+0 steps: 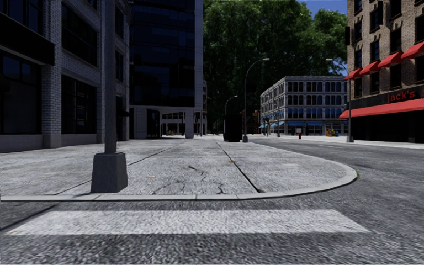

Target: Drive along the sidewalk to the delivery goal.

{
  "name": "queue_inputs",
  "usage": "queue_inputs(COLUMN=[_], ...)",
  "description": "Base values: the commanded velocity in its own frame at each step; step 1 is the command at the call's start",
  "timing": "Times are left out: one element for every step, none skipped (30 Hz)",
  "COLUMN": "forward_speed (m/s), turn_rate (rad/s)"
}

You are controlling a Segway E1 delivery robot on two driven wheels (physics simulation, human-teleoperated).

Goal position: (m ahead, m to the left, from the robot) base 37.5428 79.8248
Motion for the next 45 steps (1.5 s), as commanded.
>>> queue_inputs(forward_speed=[2.00,2.00,2.00,2.00,2.00,2.00,2.00,2.00,2.00,2.00,2.00,2.00,2.00,2.00,2.00,2.00,2.00,2.00,2.00,2.00,2.00,2.00,2.00,2.00,2.00,1.95,1.95,1.83,1.73,1.67,1.67,1.63,1.59,1.59,1.58,1.58,1.58,1.58,1.58,1.58,1.58,1.58,1.58,1.58,1.58], turn_rate=[0.00,0.00,0.00,0.00,0.00,0.00,0.00,0.00,0.00,0.00,0.04,0.04,0.07,0.07,0.07,0.11,0.12,0.13,0.13,0.14,0.18,0.20,0.20,0.20,0.21,0.22,0.22,0.22,0.25,0.26,0.26,0.27,0.27,0.27,0.28,0.28,0.28,0.28,0.28,0.28,0.28,0.28,0.28,0.28,0.28])
